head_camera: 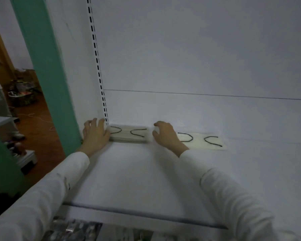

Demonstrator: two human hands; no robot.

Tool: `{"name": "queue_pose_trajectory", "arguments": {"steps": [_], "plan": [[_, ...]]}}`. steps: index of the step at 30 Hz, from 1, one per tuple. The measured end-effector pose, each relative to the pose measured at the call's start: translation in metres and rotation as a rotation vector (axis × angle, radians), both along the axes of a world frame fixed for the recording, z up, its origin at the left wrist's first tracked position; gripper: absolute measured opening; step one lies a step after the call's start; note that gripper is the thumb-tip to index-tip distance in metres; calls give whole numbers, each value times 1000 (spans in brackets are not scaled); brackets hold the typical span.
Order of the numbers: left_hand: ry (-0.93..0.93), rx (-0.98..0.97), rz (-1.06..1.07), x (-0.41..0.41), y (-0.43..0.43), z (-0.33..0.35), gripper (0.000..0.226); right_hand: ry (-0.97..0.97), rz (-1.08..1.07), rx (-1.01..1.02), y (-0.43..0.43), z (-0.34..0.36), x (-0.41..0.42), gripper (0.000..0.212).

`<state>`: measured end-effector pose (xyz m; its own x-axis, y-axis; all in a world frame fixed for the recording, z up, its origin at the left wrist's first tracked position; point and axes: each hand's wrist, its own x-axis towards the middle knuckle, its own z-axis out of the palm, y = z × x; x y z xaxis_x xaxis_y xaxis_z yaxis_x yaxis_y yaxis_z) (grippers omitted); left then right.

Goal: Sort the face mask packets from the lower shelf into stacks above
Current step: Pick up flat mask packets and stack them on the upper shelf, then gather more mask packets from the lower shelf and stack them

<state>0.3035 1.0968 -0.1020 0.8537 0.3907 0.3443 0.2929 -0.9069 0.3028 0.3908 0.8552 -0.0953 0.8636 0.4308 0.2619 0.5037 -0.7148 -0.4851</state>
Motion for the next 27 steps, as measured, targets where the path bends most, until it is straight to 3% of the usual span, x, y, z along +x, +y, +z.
{"name": "queue_pose_trajectory", "arguments": {"steps": [8,17,22,27], "plan": [[-60,-32,-307,-53,-111,38,25,-154,77,-98,-75,30,-46,44],[-129,-139,-408,-139,-277,24,21,-261,176,60,-220,27,-158,35],[-102,-186,-428,-186,-356,1,20,-246,185,26,-292,5,-210,35],[-63,-347,-445,-233,-402,-24,14,-223,235,128,-347,-27,-241,29]]}}
